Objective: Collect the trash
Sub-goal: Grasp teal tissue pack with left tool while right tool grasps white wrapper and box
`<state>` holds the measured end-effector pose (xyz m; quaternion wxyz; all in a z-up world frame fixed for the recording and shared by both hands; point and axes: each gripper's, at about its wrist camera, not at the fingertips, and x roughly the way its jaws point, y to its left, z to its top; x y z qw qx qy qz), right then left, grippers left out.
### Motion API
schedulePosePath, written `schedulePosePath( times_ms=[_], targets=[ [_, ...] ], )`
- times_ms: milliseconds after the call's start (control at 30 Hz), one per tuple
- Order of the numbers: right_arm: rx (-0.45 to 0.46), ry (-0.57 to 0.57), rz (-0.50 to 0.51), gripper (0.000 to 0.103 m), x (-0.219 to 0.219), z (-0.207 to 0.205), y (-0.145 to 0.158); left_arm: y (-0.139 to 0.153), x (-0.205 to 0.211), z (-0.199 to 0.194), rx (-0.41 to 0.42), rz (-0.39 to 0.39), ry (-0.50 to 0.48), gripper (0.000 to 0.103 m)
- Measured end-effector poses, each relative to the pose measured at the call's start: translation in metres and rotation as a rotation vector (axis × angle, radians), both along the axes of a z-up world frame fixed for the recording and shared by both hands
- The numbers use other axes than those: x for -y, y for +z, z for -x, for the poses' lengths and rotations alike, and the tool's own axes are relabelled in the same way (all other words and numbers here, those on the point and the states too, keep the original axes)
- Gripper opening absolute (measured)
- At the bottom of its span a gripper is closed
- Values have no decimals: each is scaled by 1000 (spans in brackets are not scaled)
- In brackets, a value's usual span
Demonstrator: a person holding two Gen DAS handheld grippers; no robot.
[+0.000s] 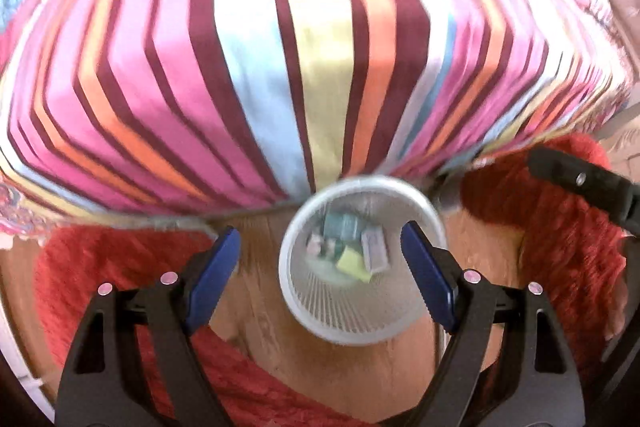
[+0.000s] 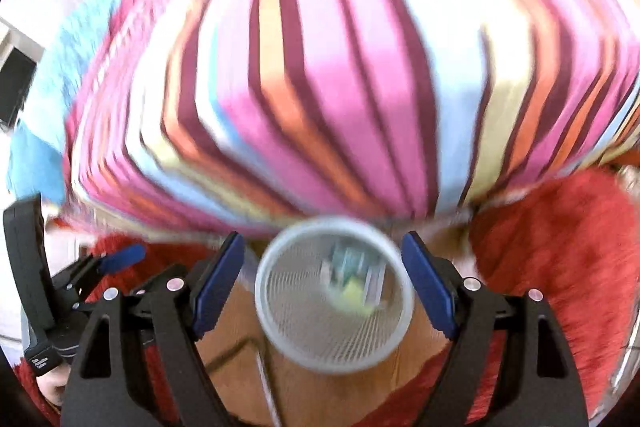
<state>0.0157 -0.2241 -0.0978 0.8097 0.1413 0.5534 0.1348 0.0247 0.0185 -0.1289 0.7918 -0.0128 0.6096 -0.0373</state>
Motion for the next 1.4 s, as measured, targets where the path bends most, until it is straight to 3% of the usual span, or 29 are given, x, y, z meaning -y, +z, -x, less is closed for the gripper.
schedulePosePath(
  times_ms=[167,500,700,967,1067,1400],
  targets=[
    [179,-68,41,76,16,-22,39,39,-2,-28,132,30,26,80],
    [334,-79,57,76,15,-75,73,72,10,-101,243,66,38,80],
    [365,-83,46,76,7,-101,75,66,11,-141,235,118,72,80],
    [368,-57,55,77,0,-136,78,63,17,-178,253,112,80,80],
    [358,-52,57,89,0,-149,78,62,18,-192,258,127,83,80],
    [337,-27,101,95,-4,-190,72,55,20,-224,256,156,100,80]
  ],
)
